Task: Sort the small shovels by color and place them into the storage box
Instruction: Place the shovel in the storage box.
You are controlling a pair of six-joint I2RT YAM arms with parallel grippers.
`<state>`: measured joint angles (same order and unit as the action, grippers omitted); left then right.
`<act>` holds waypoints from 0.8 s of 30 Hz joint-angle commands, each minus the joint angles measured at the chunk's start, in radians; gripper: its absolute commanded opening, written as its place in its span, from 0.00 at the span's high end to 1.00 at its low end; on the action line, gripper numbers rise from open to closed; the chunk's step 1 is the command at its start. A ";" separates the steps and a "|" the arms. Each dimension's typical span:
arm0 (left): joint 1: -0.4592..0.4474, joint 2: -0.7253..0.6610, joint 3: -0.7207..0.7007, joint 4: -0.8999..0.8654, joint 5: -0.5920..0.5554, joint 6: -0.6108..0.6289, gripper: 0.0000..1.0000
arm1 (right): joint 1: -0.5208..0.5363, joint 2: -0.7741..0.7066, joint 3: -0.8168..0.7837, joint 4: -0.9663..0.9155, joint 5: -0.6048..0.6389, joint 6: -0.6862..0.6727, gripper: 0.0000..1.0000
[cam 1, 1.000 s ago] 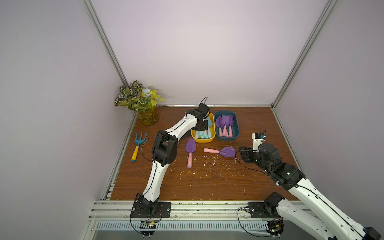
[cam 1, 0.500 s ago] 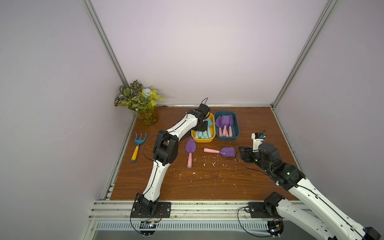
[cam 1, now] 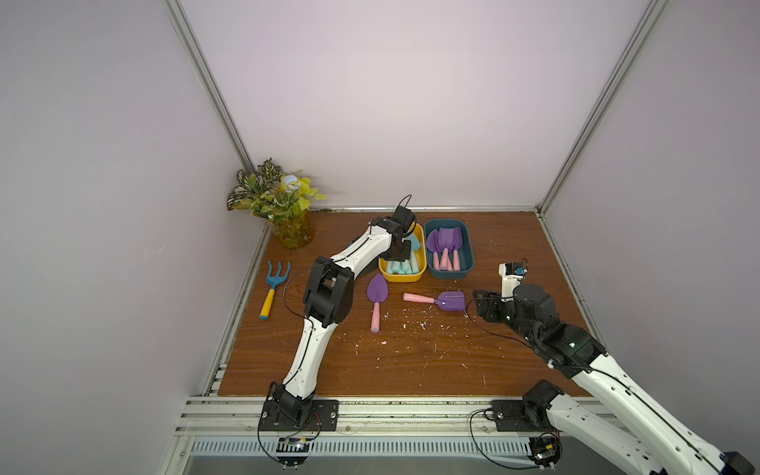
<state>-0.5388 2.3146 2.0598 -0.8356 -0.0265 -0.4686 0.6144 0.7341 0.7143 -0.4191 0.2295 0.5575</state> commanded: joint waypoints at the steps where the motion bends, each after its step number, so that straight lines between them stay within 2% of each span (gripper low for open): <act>1: -0.013 0.011 0.022 -0.013 -0.001 0.012 0.84 | 0.005 -0.010 -0.002 0.011 0.004 -0.004 0.41; 24: -0.013 0.027 0.034 -0.013 0.005 0.015 0.66 | 0.004 -0.010 0.001 0.005 0.004 0.005 0.41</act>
<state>-0.5388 2.3257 2.0624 -0.8352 -0.0227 -0.4625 0.6144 0.7341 0.7116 -0.4206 0.2295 0.5583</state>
